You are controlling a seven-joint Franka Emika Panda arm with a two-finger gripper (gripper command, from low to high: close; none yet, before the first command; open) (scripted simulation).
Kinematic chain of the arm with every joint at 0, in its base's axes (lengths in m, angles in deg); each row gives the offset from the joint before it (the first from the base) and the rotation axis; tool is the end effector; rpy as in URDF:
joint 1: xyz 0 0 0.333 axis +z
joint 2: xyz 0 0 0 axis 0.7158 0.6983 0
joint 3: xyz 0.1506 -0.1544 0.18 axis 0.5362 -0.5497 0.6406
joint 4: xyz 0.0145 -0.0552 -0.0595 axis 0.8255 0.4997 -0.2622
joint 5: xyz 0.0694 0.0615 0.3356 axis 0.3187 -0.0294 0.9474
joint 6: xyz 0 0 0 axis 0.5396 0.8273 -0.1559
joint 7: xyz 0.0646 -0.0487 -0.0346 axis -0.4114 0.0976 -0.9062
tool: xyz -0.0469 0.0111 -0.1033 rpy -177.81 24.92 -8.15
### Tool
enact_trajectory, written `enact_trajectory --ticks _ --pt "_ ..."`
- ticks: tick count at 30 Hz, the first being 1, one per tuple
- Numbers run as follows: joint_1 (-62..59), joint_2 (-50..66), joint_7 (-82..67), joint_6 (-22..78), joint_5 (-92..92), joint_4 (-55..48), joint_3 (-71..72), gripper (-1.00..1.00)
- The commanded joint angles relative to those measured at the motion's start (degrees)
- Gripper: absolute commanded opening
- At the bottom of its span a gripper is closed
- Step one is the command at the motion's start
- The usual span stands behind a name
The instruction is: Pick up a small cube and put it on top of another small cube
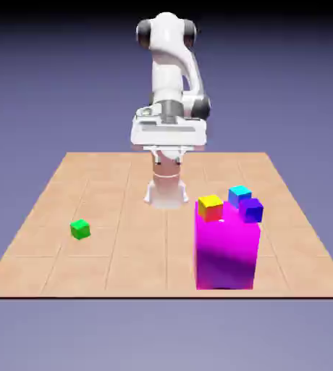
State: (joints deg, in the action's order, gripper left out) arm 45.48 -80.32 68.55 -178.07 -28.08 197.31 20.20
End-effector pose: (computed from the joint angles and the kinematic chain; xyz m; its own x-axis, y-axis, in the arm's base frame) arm 0.3844 0.0027 0.4372 0.5720 -0.6423 0.5102 -0.4861 -0.7664 -0.4199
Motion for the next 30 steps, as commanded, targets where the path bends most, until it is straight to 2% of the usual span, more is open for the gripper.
enact_trajectory --ticks 1,30 --pt "-0.77 2.08 -0.21 2.44 -1.84 -0.94 0.19 0.00" --pt "-22.95 62.30 -6.23 73.19 -55.15 -28.26 5.81 0.00"
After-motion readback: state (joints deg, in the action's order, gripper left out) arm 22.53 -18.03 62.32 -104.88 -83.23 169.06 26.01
